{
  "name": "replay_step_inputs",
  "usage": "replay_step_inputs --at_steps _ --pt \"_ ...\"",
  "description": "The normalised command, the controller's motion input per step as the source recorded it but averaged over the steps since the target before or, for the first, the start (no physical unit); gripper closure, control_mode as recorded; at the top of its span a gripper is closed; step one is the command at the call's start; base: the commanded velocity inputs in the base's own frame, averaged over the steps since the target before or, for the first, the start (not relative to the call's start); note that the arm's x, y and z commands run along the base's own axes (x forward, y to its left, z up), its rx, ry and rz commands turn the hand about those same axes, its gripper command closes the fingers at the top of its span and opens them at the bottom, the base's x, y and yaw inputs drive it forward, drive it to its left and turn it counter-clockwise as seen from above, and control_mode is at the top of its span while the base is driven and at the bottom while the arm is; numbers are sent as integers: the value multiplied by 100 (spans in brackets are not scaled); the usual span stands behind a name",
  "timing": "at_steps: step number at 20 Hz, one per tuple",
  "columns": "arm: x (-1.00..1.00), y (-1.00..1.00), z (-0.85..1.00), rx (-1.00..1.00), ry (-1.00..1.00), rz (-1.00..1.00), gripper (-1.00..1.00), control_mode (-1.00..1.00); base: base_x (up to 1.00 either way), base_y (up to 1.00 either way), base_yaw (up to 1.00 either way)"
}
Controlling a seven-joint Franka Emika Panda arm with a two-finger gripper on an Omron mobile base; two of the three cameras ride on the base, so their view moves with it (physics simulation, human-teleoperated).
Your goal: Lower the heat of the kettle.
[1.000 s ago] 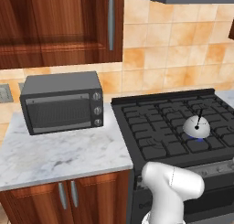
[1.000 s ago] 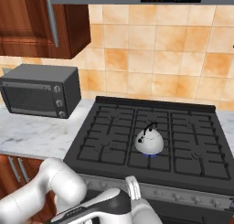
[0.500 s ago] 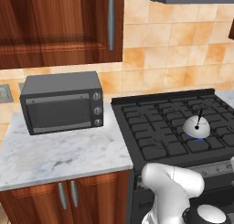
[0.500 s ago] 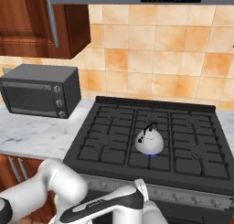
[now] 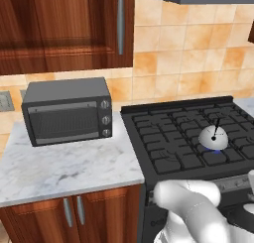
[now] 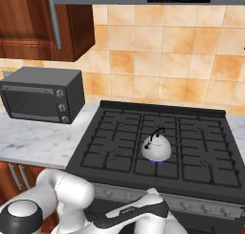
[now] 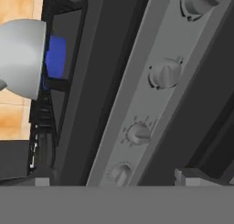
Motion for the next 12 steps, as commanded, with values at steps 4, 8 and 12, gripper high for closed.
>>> replay_step_inputs --at_steps 4,8,12 --pt "16 -38 -27 6 -3 4 -100 -100 0 0 0" --pt "13 -33 -34 6 -4 1 -100 -100 0 0 0" --pt "12 -8 -23 6 -2 -1 -100 -100 0 0 0"
